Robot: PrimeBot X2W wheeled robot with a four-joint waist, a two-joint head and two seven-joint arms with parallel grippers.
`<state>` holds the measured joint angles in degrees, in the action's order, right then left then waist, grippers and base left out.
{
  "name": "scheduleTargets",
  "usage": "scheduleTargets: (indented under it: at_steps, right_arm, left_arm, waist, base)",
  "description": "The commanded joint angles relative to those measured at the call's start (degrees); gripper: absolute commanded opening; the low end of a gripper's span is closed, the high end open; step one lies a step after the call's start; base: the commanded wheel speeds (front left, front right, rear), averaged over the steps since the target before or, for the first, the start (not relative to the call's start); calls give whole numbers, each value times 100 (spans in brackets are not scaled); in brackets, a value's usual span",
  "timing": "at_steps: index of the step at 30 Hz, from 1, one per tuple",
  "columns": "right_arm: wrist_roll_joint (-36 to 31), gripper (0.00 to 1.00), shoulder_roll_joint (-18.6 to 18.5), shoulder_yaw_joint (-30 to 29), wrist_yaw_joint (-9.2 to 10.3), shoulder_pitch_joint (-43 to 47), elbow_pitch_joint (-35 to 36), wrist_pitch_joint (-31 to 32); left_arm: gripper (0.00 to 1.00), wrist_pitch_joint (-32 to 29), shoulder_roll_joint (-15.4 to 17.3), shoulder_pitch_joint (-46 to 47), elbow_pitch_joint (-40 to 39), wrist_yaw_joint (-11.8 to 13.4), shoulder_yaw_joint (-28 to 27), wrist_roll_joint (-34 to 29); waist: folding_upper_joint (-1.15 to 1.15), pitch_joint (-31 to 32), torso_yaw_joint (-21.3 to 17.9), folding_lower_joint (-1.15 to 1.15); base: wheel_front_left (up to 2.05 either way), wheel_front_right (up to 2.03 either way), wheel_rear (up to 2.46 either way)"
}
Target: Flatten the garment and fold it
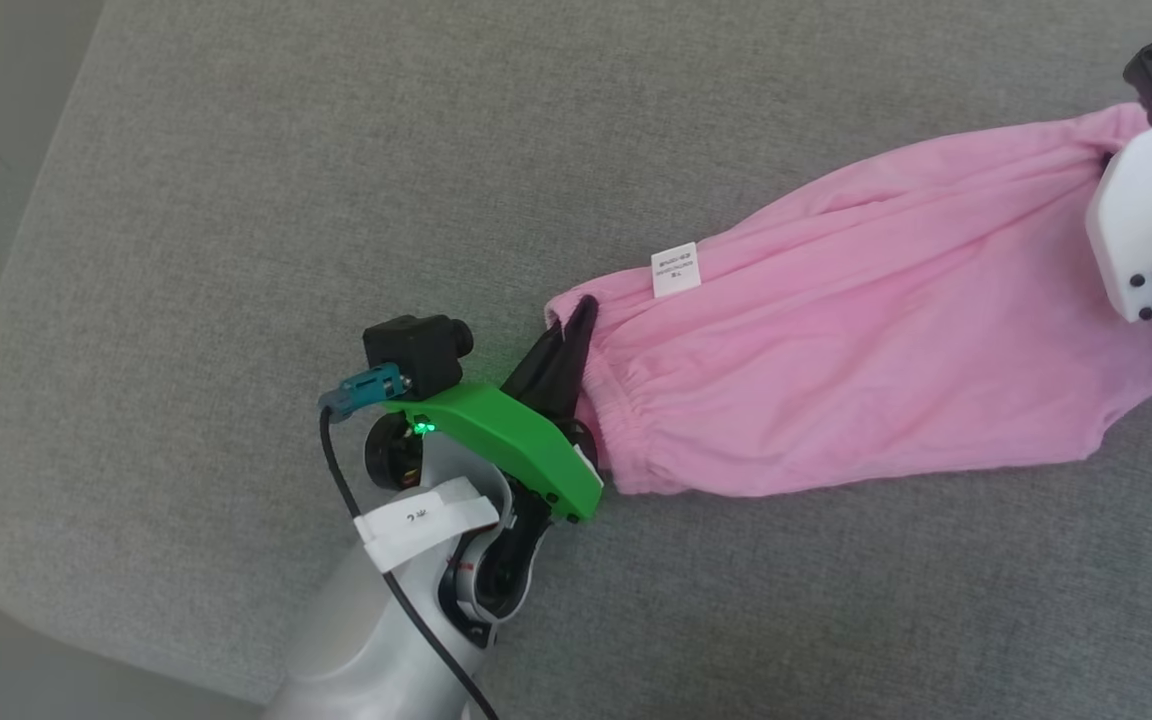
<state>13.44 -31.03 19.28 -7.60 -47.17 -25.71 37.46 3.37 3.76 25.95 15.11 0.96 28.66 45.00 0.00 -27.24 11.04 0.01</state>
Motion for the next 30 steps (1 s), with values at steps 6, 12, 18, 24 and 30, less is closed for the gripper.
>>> scheduleTargets:
  at_steps: [6,12,18,24,30]
  right_arm:
    - [503,85,-173,366,11,-223,-289,368]
    - [818,100,-239,386,11,-183,-314,125]
    - [969,100,-260,288,11,115,-242,-321]
    - [1085,100,-178,-22,11,703,4,-703]
    - [980,100,59,-847,11,1621,423,-1325]
  left_arm:
    - [100,-39,-43,104,107,-174,169,196]
    - [100,122,-31,23,135,-135,179,165]
    - [100,284,86,-273,-38,-124,112,205]
    - [100,346,333,-718,-384,1,94,155]
    - [100,272,685,-1220,-776,81,425,-198]
  waist:
    - [0,-28,40,-1]
    - [0,221,-28,-1]
    - [0,673,-115,-1]
    - [0,1137,-195,-1]
    - [0,1529,-169,-1]
  base:
    - [0,0,0]
    - [0,0,0]
    - [0,0,0]
    - [0,0,0]
    - [0,0,0]
